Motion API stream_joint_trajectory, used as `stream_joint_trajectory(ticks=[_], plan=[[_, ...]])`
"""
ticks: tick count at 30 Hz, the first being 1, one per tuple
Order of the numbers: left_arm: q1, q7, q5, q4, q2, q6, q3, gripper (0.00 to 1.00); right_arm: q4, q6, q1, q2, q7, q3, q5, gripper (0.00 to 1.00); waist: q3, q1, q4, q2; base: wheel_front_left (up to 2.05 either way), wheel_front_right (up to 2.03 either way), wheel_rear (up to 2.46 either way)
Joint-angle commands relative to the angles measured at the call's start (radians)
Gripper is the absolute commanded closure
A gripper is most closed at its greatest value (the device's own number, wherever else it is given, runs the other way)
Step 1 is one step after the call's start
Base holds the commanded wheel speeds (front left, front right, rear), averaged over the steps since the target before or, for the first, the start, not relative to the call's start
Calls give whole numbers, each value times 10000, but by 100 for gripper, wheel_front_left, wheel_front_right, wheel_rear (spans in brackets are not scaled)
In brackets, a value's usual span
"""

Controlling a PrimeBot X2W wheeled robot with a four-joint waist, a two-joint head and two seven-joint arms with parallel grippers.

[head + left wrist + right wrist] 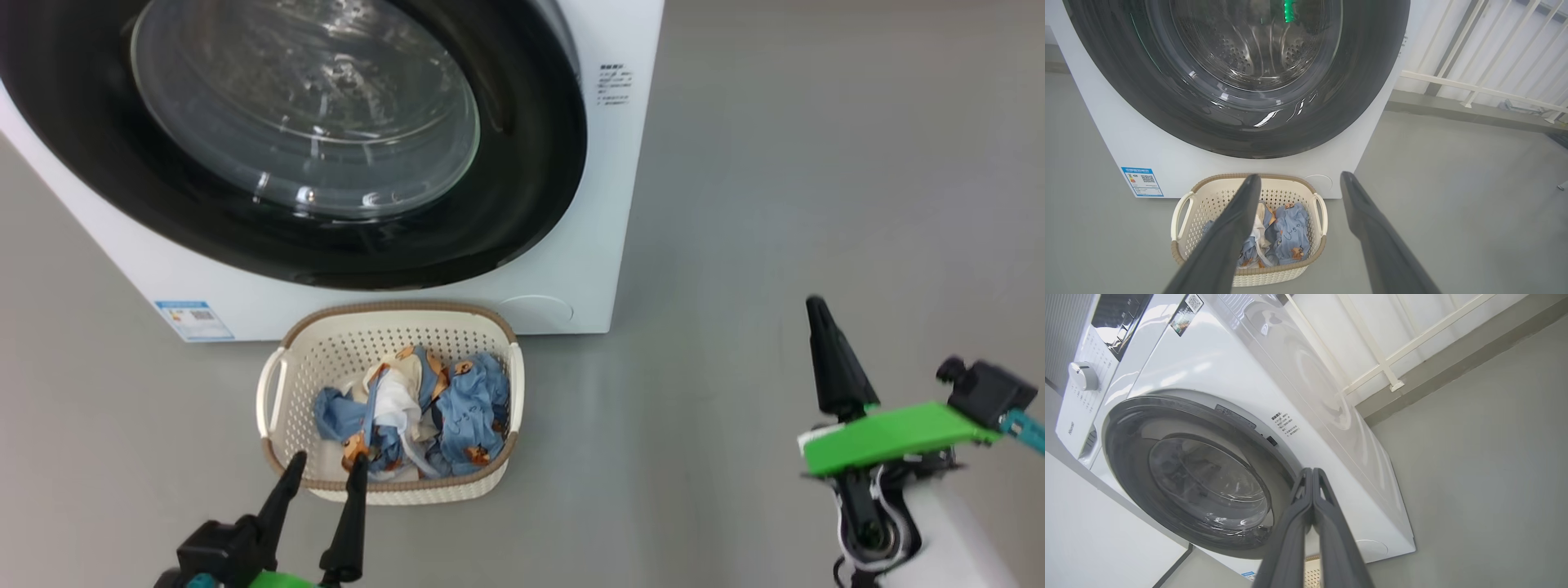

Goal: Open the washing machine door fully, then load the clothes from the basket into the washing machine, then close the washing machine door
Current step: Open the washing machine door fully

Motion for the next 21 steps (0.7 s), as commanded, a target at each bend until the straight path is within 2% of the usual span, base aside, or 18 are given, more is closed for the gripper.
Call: stream_joint_trajectory(ticks=[1,8,15,18,21], plan=[[-452,-134,-131,-314,172,-27,281,0,-124,14,-580,-236,-120,486,460,100,211,0,188,-1,0,0,0],[-741,-134,-203,-408,174,-27,141,0,3,14,-1739,-1030,33,1455,3200,100,599,0,469,-1,0,0,0],[-1016,-134,-235,-467,128,-27,-106,0,-482,14,-2684,-1579,1155,1654,6172,100,1018,0,696,-1,0,0,0],[-1178,-134,-248,-457,118,-27,-235,0,-601,14,-3046,-1823,1914,1568,7061,100,1248,0,770,-1,0,0,0],[-1312,-134,-250,-468,111,-27,-318,0,-518,14,-3326,-1959,2376,1477,7433,100,1425,0,818,-1,0,0,0]])
